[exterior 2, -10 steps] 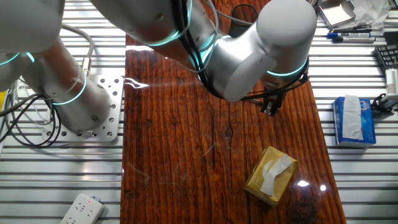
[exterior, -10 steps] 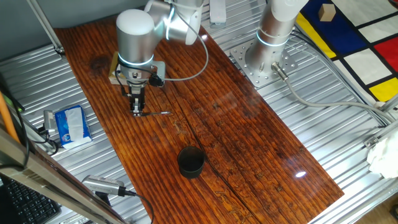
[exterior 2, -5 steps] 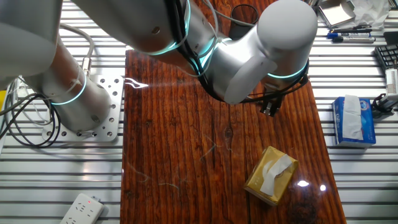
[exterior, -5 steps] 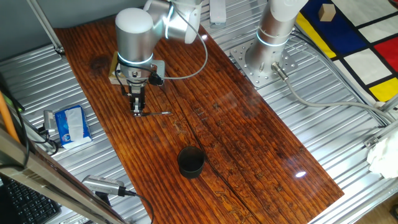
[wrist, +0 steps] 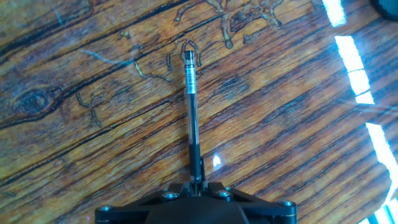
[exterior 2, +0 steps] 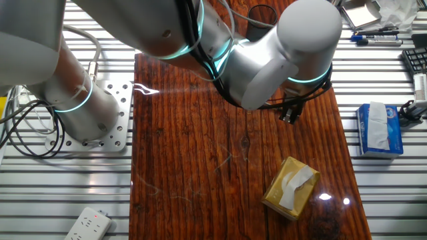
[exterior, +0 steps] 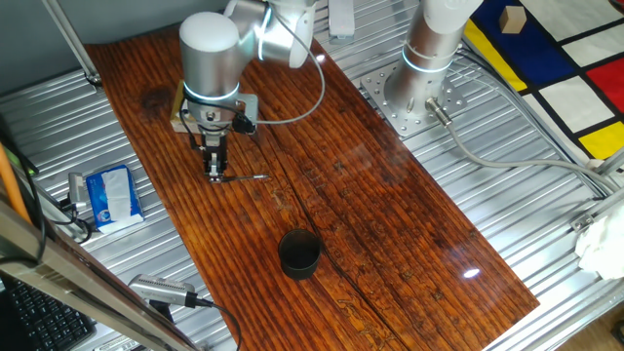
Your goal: Put the pen into the pen holder
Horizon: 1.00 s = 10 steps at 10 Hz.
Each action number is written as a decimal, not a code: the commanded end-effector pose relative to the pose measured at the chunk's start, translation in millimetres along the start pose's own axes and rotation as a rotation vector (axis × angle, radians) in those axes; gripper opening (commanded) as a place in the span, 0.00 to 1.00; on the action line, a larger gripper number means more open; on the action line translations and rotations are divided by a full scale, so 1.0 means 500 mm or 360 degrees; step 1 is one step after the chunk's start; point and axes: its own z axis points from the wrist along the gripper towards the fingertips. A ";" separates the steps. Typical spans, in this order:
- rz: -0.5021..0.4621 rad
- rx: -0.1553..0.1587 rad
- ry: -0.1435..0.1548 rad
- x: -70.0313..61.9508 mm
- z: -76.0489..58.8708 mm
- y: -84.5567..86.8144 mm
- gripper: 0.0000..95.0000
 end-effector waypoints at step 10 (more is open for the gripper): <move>0.0481 -0.0166 -0.0024 0.009 -0.088 -0.068 0.00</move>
